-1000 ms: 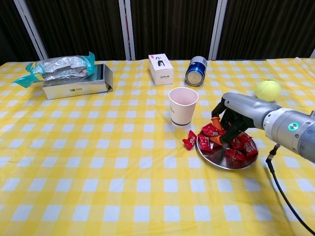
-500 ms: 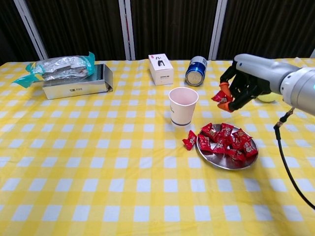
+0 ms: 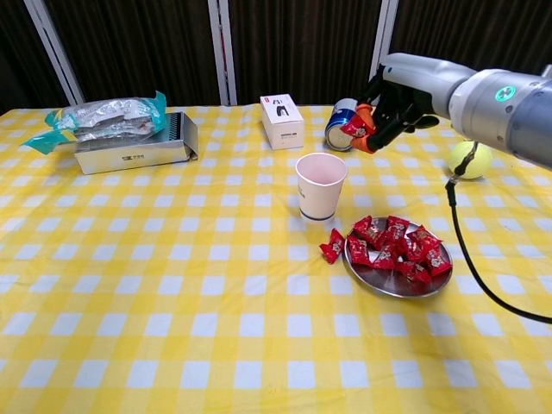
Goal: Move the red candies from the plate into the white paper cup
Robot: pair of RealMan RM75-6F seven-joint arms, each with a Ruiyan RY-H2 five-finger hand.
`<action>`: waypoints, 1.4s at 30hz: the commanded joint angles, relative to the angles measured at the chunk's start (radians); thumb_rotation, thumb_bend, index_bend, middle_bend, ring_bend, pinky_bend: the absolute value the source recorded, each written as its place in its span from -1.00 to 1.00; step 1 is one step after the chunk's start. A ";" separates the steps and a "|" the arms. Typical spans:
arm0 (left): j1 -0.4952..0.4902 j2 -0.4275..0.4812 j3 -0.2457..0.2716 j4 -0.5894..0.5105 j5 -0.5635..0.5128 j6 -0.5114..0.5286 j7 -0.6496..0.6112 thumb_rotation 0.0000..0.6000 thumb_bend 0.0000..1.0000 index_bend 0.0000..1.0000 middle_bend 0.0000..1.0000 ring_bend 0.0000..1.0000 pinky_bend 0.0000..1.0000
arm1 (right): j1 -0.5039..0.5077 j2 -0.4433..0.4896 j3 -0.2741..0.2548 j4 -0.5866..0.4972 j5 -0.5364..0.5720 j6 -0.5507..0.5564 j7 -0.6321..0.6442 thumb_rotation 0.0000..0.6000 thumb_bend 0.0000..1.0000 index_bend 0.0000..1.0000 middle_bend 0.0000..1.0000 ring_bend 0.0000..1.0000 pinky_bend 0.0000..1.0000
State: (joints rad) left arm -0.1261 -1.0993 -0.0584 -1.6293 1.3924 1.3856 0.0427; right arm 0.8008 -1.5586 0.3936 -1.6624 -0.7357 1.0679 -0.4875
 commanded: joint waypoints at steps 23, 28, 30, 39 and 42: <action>0.001 0.016 -0.001 -0.010 -0.021 -0.014 -0.015 1.00 -0.87 -1.00 -1.00 -1.00 -1.00 | 0.103 -0.101 -0.021 0.184 0.078 -0.059 0.003 1.00 0.05 0.20 0.73 0.67 0.89; 0.002 0.015 -0.001 -0.010 -0.020 -0.012 -0.015 1.00 -0.87 -1.00 -1.00 -1.00 -1.00 | 0.107 -0.102 -0.022 0.183 0.077 -0.048 0.004 1.00 0.02 0.10 0.73 0.67 0.89; 0.001 0.015 -0.001 -0.009 -0.021 -0.013 -0.015 1.00 -0.88 -1.00 -1.00 -1.00 -1.00 | 0.108 -0.101 -0.022 0.183 0.078 -0.044 0.003 1.00 -0.01 0.08 0.73 0.67 0.89; 0.000 0.014 -0.002 -0.010 -0.021 -0.013 -0.014 1.00 -0.87 -1.00 -1.00 -1.00 -1.00 | 0.111 -0.098 -0.025 0.176 0.077 -0.035 0.005 1.00 -0.18 -0.02 0.73 0.67 0.89; 0.000 0.014 -0.001 -0.010 -0.021 -0.013 -0.012 1.00 -0.87 -1.00 -1.00 -1.00 -1.00 | 0.111 -0.098 -0.028 0.174 0.075 -0.032 0.004 1.00 -0.22 -0.06 0.73 0.67 0.89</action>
State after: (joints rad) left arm -0.1262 -1.0853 -0.0598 -1.6394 1.3716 1.3724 0.0304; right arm 0.9121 -1.6561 0.3655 -1.4884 -0.6604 1.0357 -0.4833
